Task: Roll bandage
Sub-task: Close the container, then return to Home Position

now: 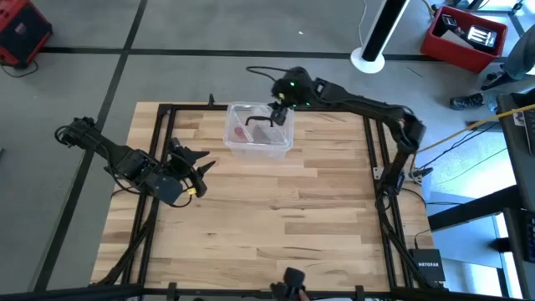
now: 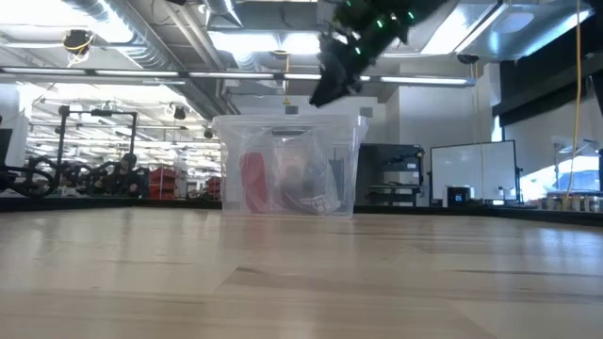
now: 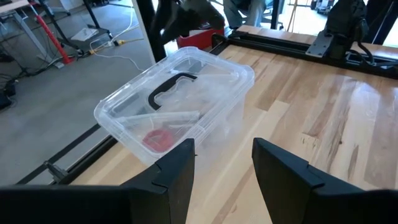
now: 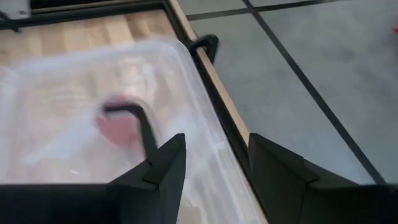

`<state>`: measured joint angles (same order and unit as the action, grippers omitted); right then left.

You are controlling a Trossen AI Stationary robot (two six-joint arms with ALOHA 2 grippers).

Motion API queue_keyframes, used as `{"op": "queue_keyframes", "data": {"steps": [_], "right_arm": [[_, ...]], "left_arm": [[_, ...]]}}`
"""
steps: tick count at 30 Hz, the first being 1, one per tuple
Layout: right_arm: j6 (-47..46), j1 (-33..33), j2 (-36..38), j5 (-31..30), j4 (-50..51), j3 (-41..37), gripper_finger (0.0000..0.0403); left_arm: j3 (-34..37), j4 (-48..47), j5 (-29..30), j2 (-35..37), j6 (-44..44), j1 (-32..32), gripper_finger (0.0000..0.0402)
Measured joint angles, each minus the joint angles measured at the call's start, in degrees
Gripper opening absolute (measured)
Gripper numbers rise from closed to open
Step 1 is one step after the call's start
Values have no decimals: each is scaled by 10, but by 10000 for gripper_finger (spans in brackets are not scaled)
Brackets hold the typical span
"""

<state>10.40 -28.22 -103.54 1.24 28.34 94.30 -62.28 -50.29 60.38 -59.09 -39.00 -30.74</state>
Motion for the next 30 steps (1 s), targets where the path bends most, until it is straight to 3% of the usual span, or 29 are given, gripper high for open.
{"op": "queue_keyframes", "data": {"steps": [7, 13, 23, 30], "right_arm": [[-23, -23, 31, 1, -211, -203, 177], [-28, -22, 26, -45, -328, -278, 177], [-42, -15, 41, -34, -322, -285, 177], [-41, 21, 146, -31, -226, -251, 177]], "left_arm": [[0, -1, 0, 0, 0, 0, 155], [0, 0, 0, 0, -1, 0, 155], [0, 2, 0, 0, 0, 0, 155], [0, 19, 0, 0, 27, 1, 155]]}}
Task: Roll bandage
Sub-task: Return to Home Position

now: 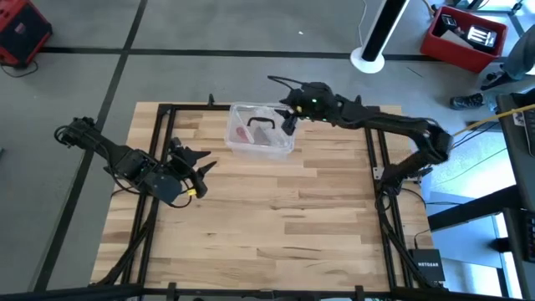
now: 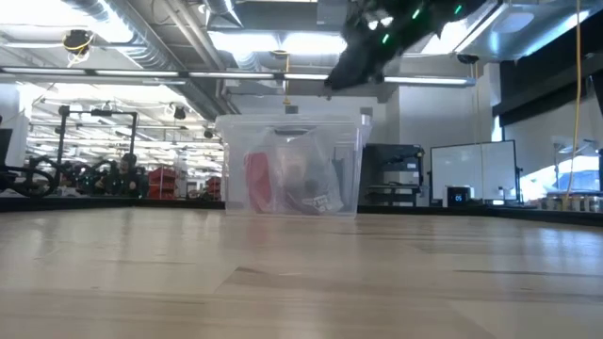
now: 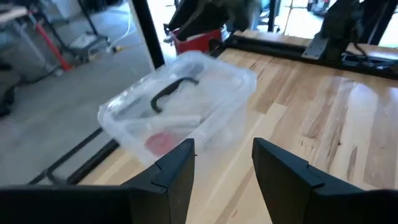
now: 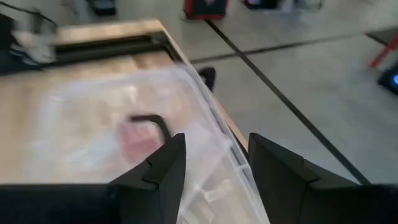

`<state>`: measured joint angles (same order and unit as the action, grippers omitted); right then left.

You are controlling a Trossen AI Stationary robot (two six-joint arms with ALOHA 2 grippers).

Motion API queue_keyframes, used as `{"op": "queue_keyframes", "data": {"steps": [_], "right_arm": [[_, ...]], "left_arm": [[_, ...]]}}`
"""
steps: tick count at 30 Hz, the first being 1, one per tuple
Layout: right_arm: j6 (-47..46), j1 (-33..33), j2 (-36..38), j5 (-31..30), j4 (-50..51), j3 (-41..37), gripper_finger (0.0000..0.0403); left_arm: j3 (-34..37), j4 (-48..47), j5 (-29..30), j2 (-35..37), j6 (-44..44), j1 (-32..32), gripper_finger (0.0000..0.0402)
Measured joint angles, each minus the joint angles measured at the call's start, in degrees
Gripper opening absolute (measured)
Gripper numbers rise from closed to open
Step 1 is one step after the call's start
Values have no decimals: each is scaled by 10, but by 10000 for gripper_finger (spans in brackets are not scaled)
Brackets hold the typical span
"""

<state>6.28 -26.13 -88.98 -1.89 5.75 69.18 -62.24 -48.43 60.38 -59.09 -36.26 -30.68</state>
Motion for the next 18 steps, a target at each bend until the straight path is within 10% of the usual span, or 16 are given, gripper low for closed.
{"op": "queue_keyframes", "data": {"steps": [9, 18], "right_arm": [[-22, 89, 198, 40, 128, -28, 170], [-82, 144, 408, 46, 49, -247, 52]], "left_arm": [[7, 128, -78, -24, 184, 0, 134], [155, 336, -286, 75, 292, 69, 24]]}}
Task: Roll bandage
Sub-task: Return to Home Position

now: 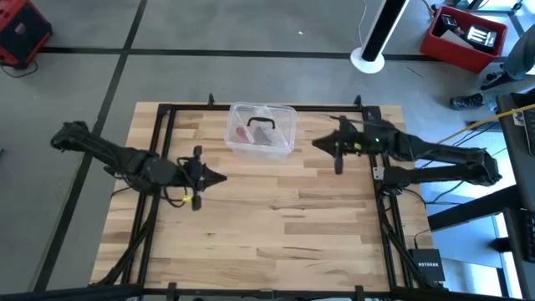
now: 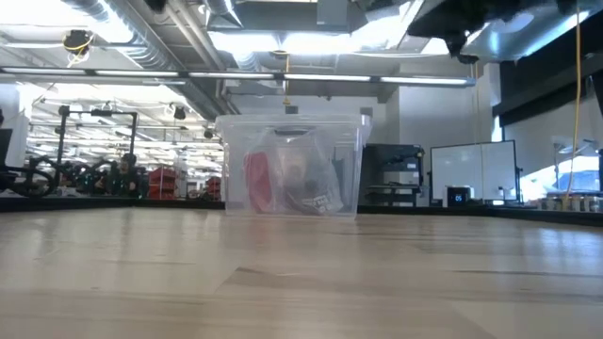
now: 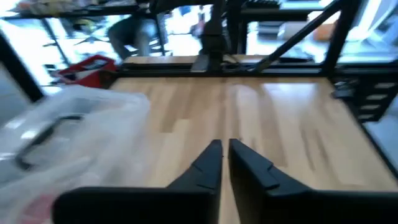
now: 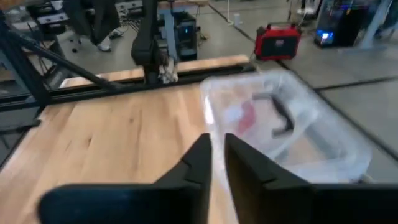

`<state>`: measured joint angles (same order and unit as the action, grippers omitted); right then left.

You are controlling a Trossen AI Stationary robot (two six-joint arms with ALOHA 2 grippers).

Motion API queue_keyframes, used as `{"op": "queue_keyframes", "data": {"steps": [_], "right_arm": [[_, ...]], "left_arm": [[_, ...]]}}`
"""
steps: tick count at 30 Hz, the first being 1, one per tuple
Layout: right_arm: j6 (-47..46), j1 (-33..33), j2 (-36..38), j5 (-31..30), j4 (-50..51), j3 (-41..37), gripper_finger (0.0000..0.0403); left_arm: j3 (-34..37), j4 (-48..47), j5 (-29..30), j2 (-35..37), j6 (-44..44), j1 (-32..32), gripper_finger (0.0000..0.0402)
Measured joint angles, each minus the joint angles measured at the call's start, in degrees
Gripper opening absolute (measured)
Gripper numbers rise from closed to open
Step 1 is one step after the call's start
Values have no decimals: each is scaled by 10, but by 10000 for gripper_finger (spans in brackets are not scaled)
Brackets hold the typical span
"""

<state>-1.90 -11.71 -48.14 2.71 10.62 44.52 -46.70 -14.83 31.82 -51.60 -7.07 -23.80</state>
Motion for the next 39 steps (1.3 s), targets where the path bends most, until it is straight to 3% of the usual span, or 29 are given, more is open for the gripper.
{"op": "queue_keyframes", "data": {"steps": [4, 9, 16, 27, 39], "right_arm": [[-26, 6, 69, 32, -39, -88, 8], [-49, 5, 146, 45, -78, -180, 10], [-69, 5, 256, 43, -112, -283, 8], [-113, 4, 402, -2, -105, -362, 4], [-134, 5, 480, 15, -108, -430, 2]], "left_arm": [[93, 90, -76, 47, 18, 67, 5], [181, 150, -107, 119, 19, 121, 3], [264, 173, -109, 223, -2, 127, 2], [359, 214, -89, 323, -30, 127, 2], [438, 212, -76, 436, -38, 127, 3]]}}
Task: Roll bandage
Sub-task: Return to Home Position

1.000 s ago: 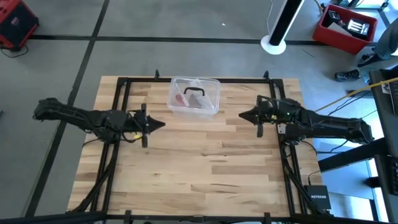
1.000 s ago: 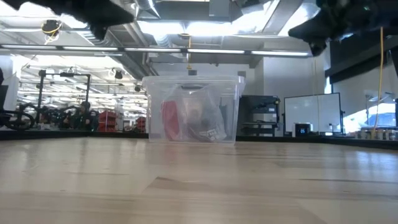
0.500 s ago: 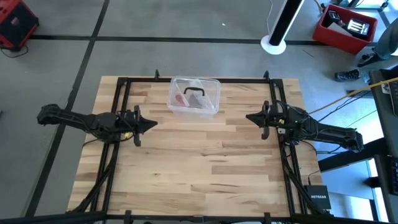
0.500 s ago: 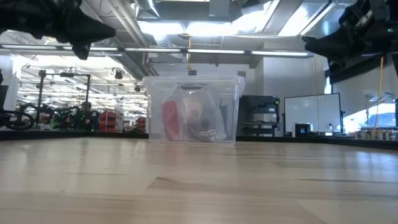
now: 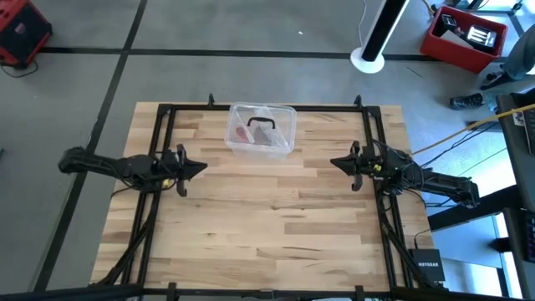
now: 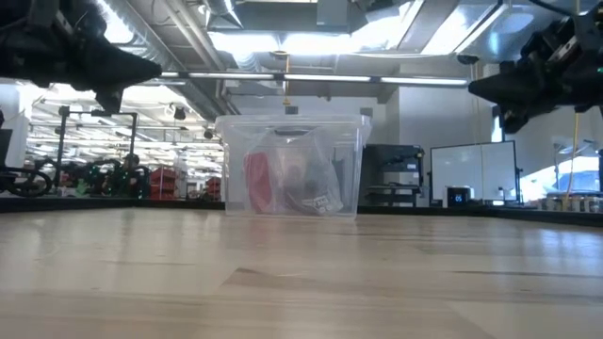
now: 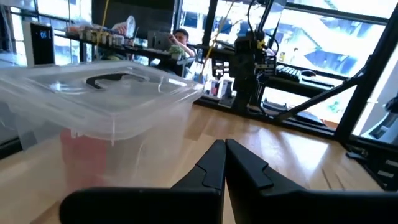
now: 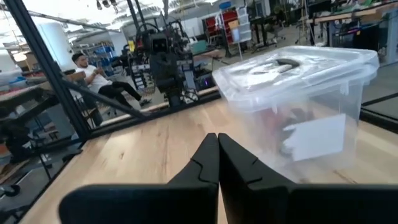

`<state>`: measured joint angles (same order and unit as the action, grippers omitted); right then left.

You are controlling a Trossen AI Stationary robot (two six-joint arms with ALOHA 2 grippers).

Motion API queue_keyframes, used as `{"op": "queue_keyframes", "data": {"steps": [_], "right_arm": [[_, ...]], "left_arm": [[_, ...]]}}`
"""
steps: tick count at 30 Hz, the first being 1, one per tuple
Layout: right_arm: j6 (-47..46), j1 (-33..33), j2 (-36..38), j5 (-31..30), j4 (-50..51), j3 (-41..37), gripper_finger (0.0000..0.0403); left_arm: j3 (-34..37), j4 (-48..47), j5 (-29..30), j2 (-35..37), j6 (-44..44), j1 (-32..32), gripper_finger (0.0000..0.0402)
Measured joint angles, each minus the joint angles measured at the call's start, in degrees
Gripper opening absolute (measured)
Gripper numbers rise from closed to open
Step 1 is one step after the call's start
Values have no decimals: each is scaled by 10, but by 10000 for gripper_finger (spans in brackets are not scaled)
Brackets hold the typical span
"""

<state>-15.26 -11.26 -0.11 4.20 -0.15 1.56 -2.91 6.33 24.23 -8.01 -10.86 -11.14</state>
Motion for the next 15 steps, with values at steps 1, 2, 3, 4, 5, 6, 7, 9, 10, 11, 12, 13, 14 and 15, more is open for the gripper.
{"op": "queue_keyframes", "data": {"steps": [1, 2, 3, 4, 5, 6, 7, 9, 10, 11, 12, 13, 14, 15], "right_arm": [[-3, 0, 0, 0, -5, -3, 2], [-8, 0, 0, -1, -12, -7, 2], [-11, 0, 0, 1, -16, -9, 2], [-13, 0, 0, 10, -20, -9, 2], [-14, 0, 0, 23, -26, -9, 2], [-14, 0, 0, 32, -33, -9, 2], [-14, 0, 0, 35, -35, -9, 3], [-14, 0, 0, 32, -28, -10, 5], [-14, 0, 0, 27, -25, -10, 5], [-14, 0, 0, 22, -24, -10, 5], [-14, 0, 0, 15, -24, -10, 5], [-14, 0, 0, 13, -25, -10, 6], [-14, 0, 0, 11, -23, -10, 6], [-12, 0, 0, 10, -18, -10, 6]], "left_arm": [[5, -1, 0, 11, 5, 0, 3], [9, -1, 0, 25, 9, 0, 2], [12, 1, 0, 40, 13, 0, 1], [16, 3, 0, 55, 21, 0, 1], [19, 2, 1, 71, 25, 0, 2], [23, 2, 2, 82, 29, 0, 2], [23, 2, 7, 79, 33, 0, 2], [23, -10, 8, 77, 45, 0, 1], [23, -16, 15, 78, 47, 1, 1], [23, -19, 26, 78, 49, 1, 1], [23, -18, 35, 78, 49, 1, 2], [23, -21, 41, 78, 51, 1, 2], [23, -22, 49, 78, 53, 1, 2], [23, -23, 57, 78, 53, 1, 3]]}}
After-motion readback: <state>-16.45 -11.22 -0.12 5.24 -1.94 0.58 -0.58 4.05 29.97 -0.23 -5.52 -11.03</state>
